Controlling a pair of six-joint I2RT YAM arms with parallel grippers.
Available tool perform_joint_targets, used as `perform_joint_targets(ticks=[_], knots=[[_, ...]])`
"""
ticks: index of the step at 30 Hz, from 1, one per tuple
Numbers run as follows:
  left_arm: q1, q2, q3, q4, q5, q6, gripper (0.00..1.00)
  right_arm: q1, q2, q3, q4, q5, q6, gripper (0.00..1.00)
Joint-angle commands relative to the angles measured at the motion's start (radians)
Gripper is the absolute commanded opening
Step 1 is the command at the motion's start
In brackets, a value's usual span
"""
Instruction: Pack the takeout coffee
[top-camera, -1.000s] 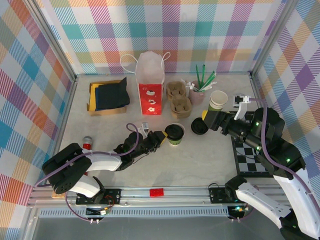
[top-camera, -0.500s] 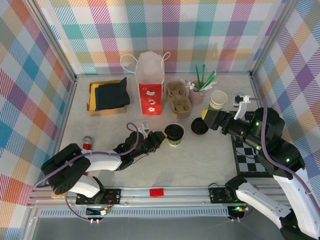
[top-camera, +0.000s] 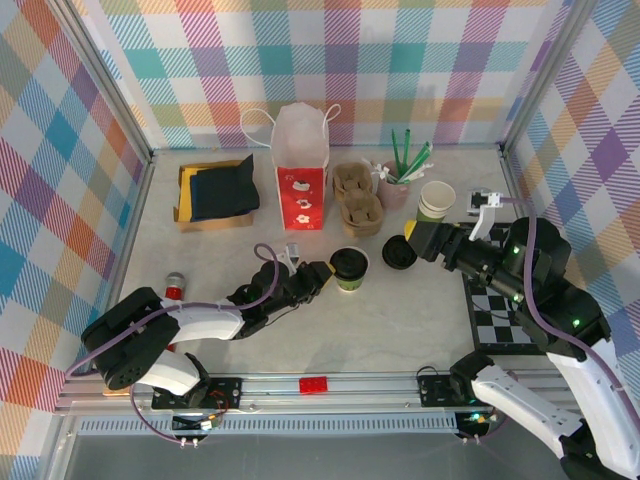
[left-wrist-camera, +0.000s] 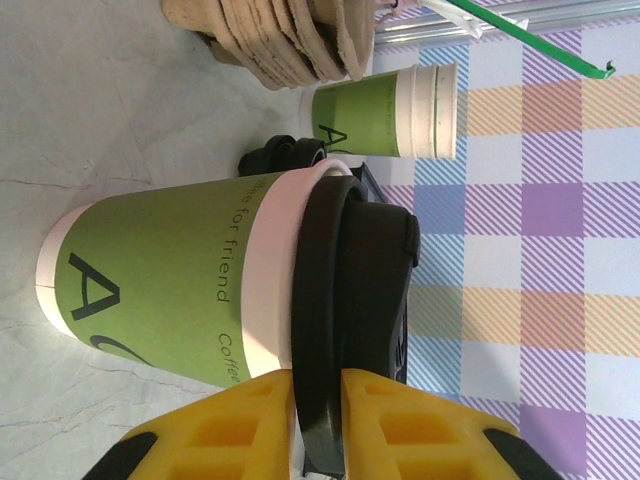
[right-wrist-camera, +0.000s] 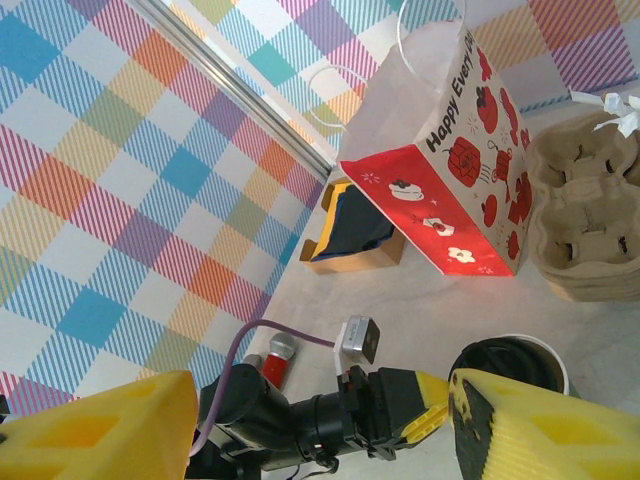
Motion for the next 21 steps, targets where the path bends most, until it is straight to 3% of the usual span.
perform_joint_targets(ticks=[1,21], knots=[[0.011,-0.020,0.022,-0.011,-0.006,0.023,0.20,0.003,-0.011,-0.010,0.043,-0.003,0.009,0.67],[0.011,-0.006,0.040,-0.029,-0.009,0.041,0.23,0.003,-0.003,-0.010,0.064,-0.003,0.009,0.67]])
